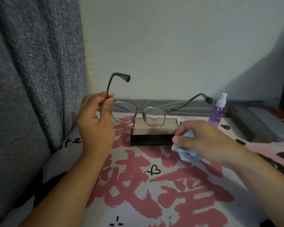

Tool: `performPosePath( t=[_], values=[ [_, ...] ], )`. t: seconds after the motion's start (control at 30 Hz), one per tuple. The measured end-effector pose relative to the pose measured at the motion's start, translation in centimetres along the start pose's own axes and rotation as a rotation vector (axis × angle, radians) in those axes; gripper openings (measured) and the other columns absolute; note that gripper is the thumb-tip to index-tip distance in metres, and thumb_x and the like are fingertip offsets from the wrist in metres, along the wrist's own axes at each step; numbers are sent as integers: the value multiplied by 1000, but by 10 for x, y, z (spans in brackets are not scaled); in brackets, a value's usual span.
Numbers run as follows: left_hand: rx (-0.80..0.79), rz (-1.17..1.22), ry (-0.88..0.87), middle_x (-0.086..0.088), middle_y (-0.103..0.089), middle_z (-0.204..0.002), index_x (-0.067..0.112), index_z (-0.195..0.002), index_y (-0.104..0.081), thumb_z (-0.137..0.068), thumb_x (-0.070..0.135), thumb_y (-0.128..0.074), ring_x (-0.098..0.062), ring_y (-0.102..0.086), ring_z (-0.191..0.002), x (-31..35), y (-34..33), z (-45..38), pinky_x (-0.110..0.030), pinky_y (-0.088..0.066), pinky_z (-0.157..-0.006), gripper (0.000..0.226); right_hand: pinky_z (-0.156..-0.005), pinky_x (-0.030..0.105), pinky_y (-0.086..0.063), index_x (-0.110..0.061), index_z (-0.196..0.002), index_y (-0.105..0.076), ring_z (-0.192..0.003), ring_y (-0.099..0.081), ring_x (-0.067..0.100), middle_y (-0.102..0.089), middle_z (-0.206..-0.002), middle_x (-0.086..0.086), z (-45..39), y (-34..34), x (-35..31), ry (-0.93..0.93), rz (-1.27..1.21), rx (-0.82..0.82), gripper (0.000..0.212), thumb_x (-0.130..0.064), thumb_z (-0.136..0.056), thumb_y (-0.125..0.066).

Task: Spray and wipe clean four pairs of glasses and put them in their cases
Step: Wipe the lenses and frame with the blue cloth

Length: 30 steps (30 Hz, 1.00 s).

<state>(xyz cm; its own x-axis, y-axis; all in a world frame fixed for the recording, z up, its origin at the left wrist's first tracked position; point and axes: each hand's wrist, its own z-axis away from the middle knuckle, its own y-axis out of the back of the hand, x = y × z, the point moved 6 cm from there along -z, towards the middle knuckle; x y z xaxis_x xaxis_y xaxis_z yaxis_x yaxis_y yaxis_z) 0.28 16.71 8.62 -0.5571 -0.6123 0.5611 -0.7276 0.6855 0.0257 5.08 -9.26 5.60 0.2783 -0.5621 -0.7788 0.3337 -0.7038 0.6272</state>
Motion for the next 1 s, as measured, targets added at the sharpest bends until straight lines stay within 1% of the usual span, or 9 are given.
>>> performPosePath(
  t=[0.07,0.13,0.2,0.3,0.4,0.5,0.67,0.83,1.0],
  values=[
    [14,-27,-17,-6,-61,-104,17,-106,-62,-102,11,-54,-5,-59,-99,0,1,0,-19,-45,-92,10,-70,21,-55,-27,-87,-73,-77,-69,3,-74,-85,-11,8,-22,-11,23,68,-219,15,-43,-89,-70],
    [5,-28,-23,-7,-60,-104,16,-107,-60,-103,9,-53,-5,-58,-99,-1,0,1,-19,-45,-91,11,-75,15,-52,-36,-92,-73,-88,-65,0,-70,-95,-15,11,-27,-17,88,152,-243,20,-53,-82,-70],
    [-8,10,-9,-6,-60,-105,16,-108,-58,-104,9,-51,-8,-59,-100,-2,-2,3,-24,-47,-92,11,-81,21,-51,-35,-92,-73,-90,-64,-1,-68,-95,-16,7,-15,-16,136,56,-117,33,-61,-73,-67],
    [-29,63,6,-3,-59,-105,19,-109,-56,-105,11,-49,-9,-60,-100,0,-7,7,-28,-48,-93,11,-72,32,-51,-32,-93,-68,-74,-62,7,-67,-84,-8,1,12,-10,148,-152,161,33,-60,-76,-71],
    [-60,78,-19,-6,-61,-104,30,-110,-55,-104,14,-49,-17,-61,-100,6,-13,13,-34,-50,-92,18,-71,37,-53,-47,-101,-60,-75,-63,12,-63,-90,-8,1,24,-11,273,-267,363,25,-38,-85,-77],
    [-84,86,-55,-11,-61,-102,24,-110,-57,-104,11,-48,-28,-61,-98,12,-17,18,-44,-51,-90,17,-76,35,-55,-45,-100,-62,-82,-66,10,-63,-87,-18,10,30,-21,475,-140,541,26,-21,-93,-69],
    [-120,102,-176,-9,-59,-108,0,-109,-60,-103,4,-48,-16,-59,-105,31,-22,21,-31,-46,-96,14,-78,17,-51,-5,-95,-74,-89,-58,1,-57,-94,-2,35,47,-36,735,60,918,10,-12,-94,-67],
    [-129,77,-169,-7,-59,-109,-4,-108,-62,-100,0,-50,-15,-59,-106,31,-21,21,-28,-44,-98,14,-78,14,-48,-3,-95,-73,-89,-59,2,-62,-93,9,38,46,-38,767,86,950,9,-8,-92,-66],
    [-147,111,-104,-11,-58,-107,2,-106,-61,-98,-7,-54,-4,-58,-103,30,-25,18,-19,-47,-91,14,-76,38,-57,-7,-95,-73,-88,-67,23,-65,-95,4,30,45,-30,716,-18,857,6,-9,-93,-69]
  ],
)
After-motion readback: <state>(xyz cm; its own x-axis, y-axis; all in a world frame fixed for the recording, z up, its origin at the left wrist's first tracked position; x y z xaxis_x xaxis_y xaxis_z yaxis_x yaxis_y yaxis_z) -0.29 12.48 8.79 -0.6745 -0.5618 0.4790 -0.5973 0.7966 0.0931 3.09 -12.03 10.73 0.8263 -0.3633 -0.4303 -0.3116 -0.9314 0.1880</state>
